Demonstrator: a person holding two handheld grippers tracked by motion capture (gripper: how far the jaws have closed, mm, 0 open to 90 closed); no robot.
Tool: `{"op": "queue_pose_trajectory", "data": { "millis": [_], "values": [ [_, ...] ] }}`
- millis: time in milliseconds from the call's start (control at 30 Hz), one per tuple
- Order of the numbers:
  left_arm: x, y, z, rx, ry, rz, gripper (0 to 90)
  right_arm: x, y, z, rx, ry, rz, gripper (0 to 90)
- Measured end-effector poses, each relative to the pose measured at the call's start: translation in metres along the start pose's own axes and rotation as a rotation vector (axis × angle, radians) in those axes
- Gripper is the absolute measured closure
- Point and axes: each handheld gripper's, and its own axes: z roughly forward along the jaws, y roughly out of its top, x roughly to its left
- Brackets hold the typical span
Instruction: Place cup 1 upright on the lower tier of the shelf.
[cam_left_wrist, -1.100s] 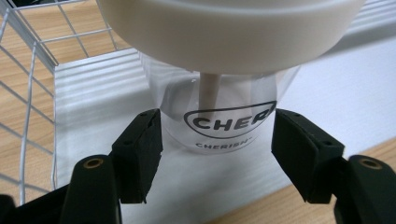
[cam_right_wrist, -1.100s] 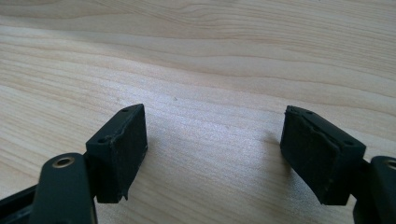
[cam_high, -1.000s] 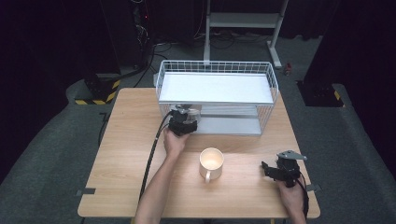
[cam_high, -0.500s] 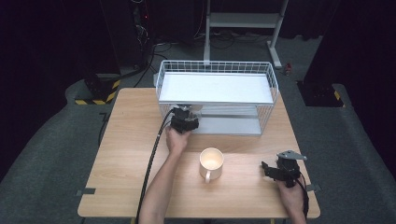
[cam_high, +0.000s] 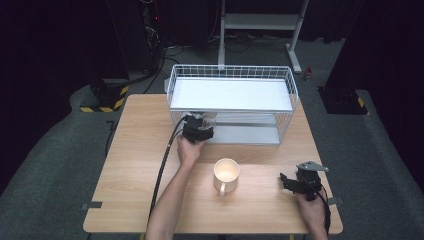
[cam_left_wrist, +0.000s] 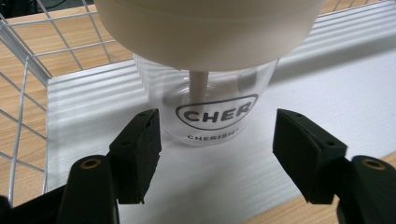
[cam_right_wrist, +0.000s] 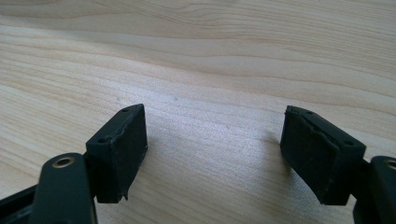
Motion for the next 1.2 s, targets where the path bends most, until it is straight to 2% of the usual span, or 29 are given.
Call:
{"op": "queue_pose_trajectory", "data": {
  "millis": [200, 267, 367, 500, 567, 633, 733, 767, 1033, 1133, 1167, 1200],
  "values": [
    [-0.001, -0.004, -0.007, -0.011, -0.012, -0.002, 30.9, 0.0, 0.0, 0.0, 0.0, 0.0, 0.0, 22.9],
    [-0.003, -0.006, -0.01, -0.019, -0.02, -0.027, 30.4, 0.0, 0.0, 0.0, 0.0, 0.0, 0.0, 23.0],
    [-0.001, -0.007, -0.014, -0.017, -0.015, -0.001, 29.1, 0.0, 0.0, 0.0, 0.0, 0.0, 0.0, 22.9],
    [-0.001, -0.01, -0.019, -0.027, -0.03, -0.018, 28.2, 0.0, 0.0, 0.0, 0.0, 0.0, 0.002, 23.0],
    [0.001, -0.011, -0.022, -0.03, -0.012, -0.006, 27.9, 0.0, 0.0, 0.0, 0.0, 0.0, 0.0, 22.9],
    [0.001, -0.012, -0.025, -0.031, -0.037, -0.018, 27.7, 0.0, 0.0, 0.0, 0.0, 0.0, 0.001, 23.0],
    [0.003, -0.013, -0.031, -0.041, -0.024, -0.009, 27.4, 0.0, 0.0, 0.0, 0.001, 0.0, 0.002, 22.9],
    [0.003, -0.014, -0.032, -0.042, -0.039, -0.018, 27.1, 0.0, 0.0, 0.0, 0.0, 0.0, 0.002, 22.9],
    [0.004, -0.02, -0.043, -0.052, -0.047, -0.009, 26.2, 0.0, 0.0, 0.0, 0.0, 0.0, 0.002, 22.9],
    [0.003, -0.023, -0.047, -0.057, -0.062, -0.02, 25.7, 0.0, 0.0, 0.0, 0.0, 0.0, 0.001, 22.9],
    [0.004, -0.023, -0.049, -0.058, -0.059, -0.008, 25.5, 0.0, 0.0, 0.0, 0.0, 0.0, 0.0, 22.9],
    [0.004, -0.024, -0.05, -0.063, -0.066, -0.018, 25.4, 0.0, 0.0, 0.0, 0.0, 0.0, 0.0, 23.0]
  ]
}}
